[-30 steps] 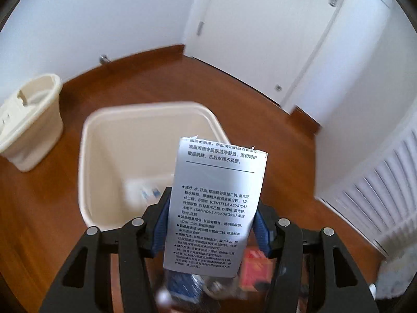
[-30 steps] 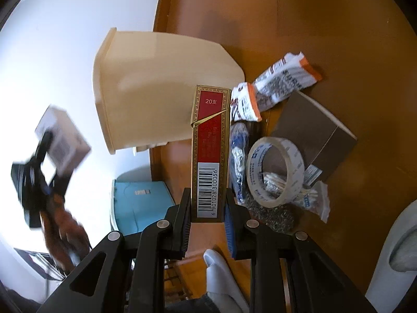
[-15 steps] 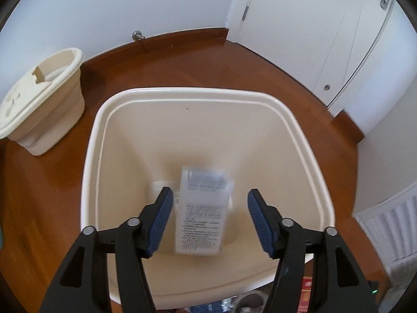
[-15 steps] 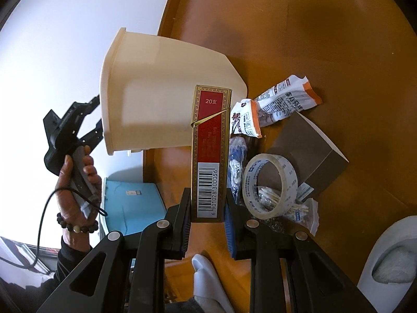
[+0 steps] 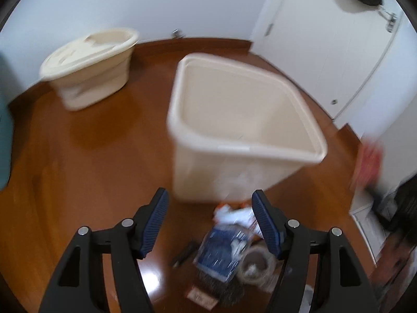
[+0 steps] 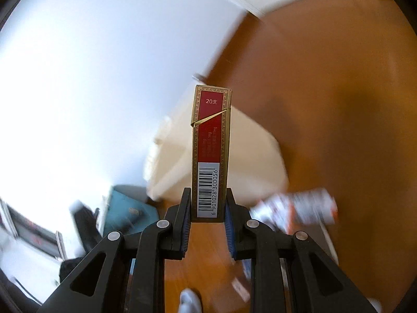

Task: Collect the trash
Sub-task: 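Drop the cigarette pack into the wastebasket with the right gripper while the left returns to the pile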

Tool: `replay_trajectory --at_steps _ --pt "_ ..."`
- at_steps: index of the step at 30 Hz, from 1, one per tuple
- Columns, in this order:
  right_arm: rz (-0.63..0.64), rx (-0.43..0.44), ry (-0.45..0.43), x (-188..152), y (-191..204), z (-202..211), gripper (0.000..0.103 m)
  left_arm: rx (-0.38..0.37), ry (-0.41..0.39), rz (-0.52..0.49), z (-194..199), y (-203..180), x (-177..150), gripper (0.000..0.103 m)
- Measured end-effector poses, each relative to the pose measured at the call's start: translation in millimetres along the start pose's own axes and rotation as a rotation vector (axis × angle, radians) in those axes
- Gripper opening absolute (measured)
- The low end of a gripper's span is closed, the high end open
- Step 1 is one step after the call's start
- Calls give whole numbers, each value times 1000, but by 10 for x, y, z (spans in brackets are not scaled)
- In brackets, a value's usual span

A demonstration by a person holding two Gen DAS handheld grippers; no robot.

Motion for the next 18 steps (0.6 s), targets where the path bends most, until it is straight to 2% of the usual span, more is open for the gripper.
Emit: replay_trajectory --at_steps 2,4,7,11,15,17,18 --pt "60 33 -27 252 293 -63 24 37 41 24 -120 123 -206 65" --pt "98 61 -9 500 544 -258 24 63 99 47 -302 252 -397 65" --pt "126 91 48 752 817 -719 24 120 184 4 -619 348 -638 65" --pt "127 2 172 862 878 -1418 25 145 269 -44 -958 412 -855 65" --pt "116 -83 257 842 756 -1782 27 145 304 -95 -1118 379 -1049 65" --pt "121 -117 283 813 694 -1871 32 151 321 -117 -1180 337 -1077 65" --pt "120 -135 288 800 665 -1887 39 151 329 -128 -1223 330 -1086 65"
Point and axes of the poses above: each gripper's, at about its wrist camera, not at the fingertips, and z roughly against the way its jaws point, y to its left, x to its top, the point moved 4 cm from there along -z, roughly the way its jaws point, and after that the axes turned 6 degrees about y, right-handed, at the moved point
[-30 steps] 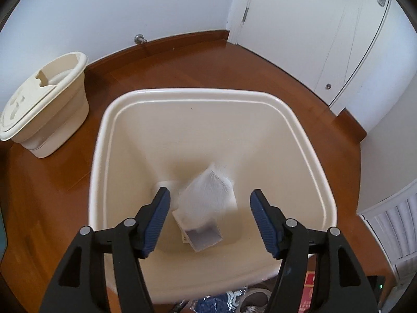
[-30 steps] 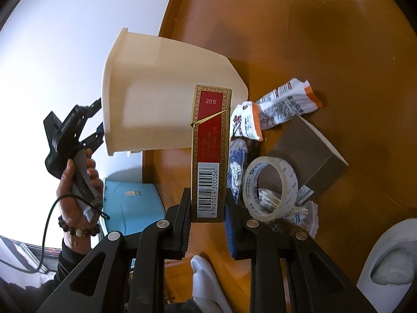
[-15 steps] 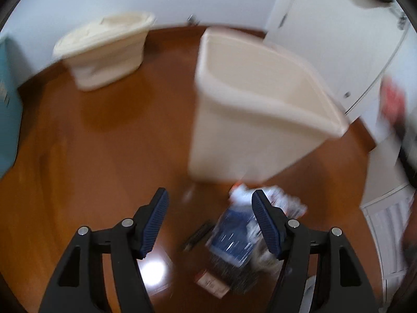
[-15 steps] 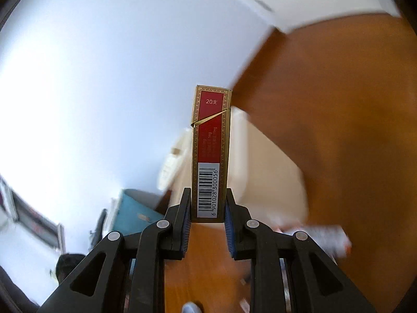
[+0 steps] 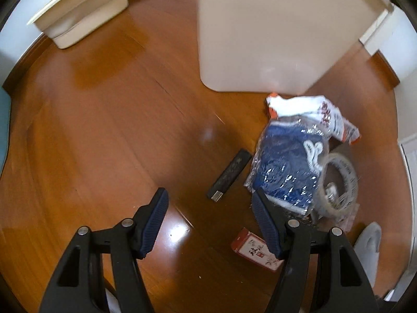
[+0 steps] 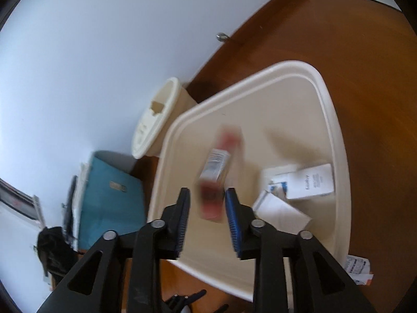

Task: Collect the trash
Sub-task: 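Drop the cigarette pack into the wastebasket with the right gripper while the left returns to the pile, then grasp the clear bag with blue contents with the right gripper while the left reaches the red-white box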

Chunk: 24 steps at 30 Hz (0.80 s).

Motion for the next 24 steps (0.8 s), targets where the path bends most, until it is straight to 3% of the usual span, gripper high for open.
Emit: replay_trajectory --at_steps 1,5,7,9,12,14,17,20,24 --pt "-6 -8 3 -11 -57 5 46 2 6 -14 -43 8 -14 65" --pt "33 19 -42 -223 -21 230 54 7 18 -69 -110 -51 38 65" --pt "77 108 -94 -453 31 532 70 21 12 -100 -124 -82 71 65" --pt "93 172 -149 -722 -10 807 78 24 11 -108 -149 -77 95 65" --pt "58 285 -161 -1196 -250 1007 81 17 12 -66 -188 -7 126 65" --pt "7 305 -106 -1438 -482 912 82 12 15 -49 -215 20 124 65" --pt "-154 235 51 -1751 -1128 395 82 3 28 -31 -270 29 107 65" --pt "-274 181 141 -1866 -1585 -68 82 -1 35 -31 -291 11 81 65" --pt "-326 192 215 -1958 -1797 -454 82 -3 37 -32 -298 8 68 65"
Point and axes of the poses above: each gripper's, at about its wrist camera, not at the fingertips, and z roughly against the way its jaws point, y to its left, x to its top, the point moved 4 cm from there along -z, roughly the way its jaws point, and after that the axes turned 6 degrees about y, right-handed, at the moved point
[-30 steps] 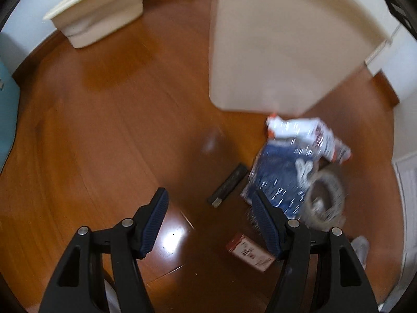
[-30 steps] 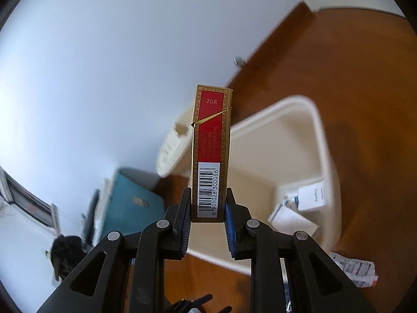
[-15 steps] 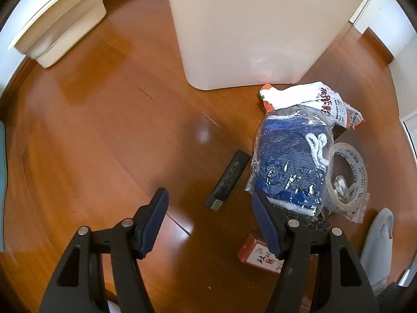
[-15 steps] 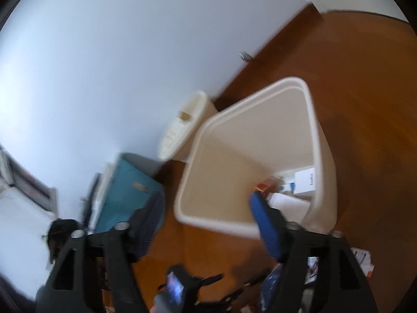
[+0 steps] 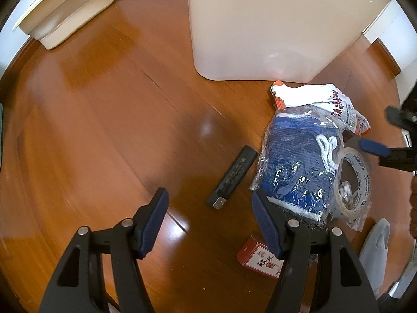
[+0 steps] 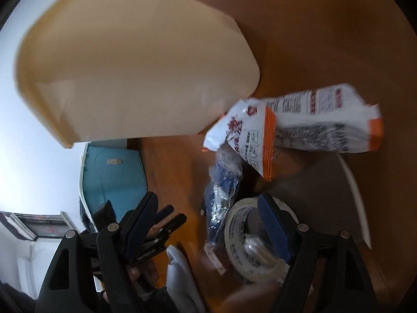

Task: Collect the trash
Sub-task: 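Grasp the clear bag with blue contents with the right gripper while the left reaches the red-white box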

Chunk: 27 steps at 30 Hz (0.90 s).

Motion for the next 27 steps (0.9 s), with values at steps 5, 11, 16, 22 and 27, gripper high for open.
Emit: replay_trajectory --at_steps 5,11,16,22,27 --pt "22 -51 4 73 9 -210 82 -1 -9 3 -14 30 20 65" --pt "108 -51 -8 154 264 -223 82 16 -15 -11 -12 49 62 65" --pt "93 -125 60 200 174 -454 81 32 -9 -17 -76 81 105 65" --pt "116 -148 102 119 218 -856 15 33 10 -48 -137 26 137 65" --pt "117 -96 64 -46 381 -697 14 -42 56 6 -111 -45 -36 65"
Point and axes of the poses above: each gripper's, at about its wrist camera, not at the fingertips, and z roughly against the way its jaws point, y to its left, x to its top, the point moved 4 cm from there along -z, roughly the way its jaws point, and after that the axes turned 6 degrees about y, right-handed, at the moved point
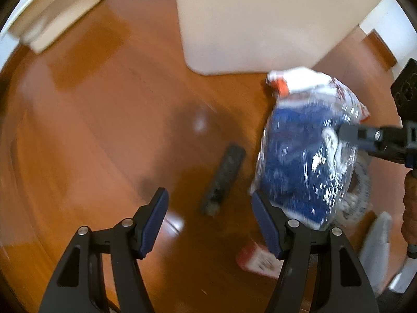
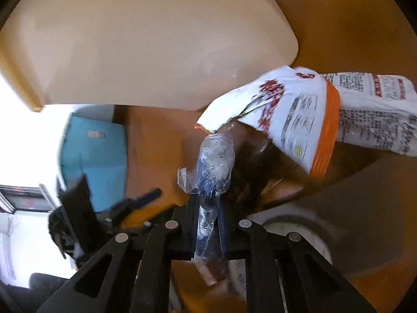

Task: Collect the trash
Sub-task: 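Grasp the clear bag with blue contents with the right gripper while the left reaches the red-white box, then drop the small red-white box into the wastebasket with the left gripper while the right holds the bag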

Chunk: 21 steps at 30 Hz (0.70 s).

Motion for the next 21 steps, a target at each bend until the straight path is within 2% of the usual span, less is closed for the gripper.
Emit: replay_trajectory --at_steps 2,4,6,8,10,12,15,21 --pt "-9 36 -21 -54 75 69 14 -63 56 160 -13 57 -208 65" --pt "-1 68 -56 -86 181 184 14 -110 111 368 -68 145 -455 65" --pt "-4 90 -59 -131 252 253 14 -144 134 546 -139 225 -660 65" --pt "5 50 -62 -183 209 341 14 -157 145 659 -222 255 -798 65" --pt "31 25 -85 -239 254 366 13 -167 148 701 -294 214 -843 65" --pt "23 32 -113 -285 202 462 13 -176 125 695 -299 131 -821 65" --pt "-15 51 -151 -327 23 702 13 -168 109 675 -303 -5 -801 65" --pt "-62 42 -177 -400 -156 886 13 -128 120 734 -366 -22 -845 65"
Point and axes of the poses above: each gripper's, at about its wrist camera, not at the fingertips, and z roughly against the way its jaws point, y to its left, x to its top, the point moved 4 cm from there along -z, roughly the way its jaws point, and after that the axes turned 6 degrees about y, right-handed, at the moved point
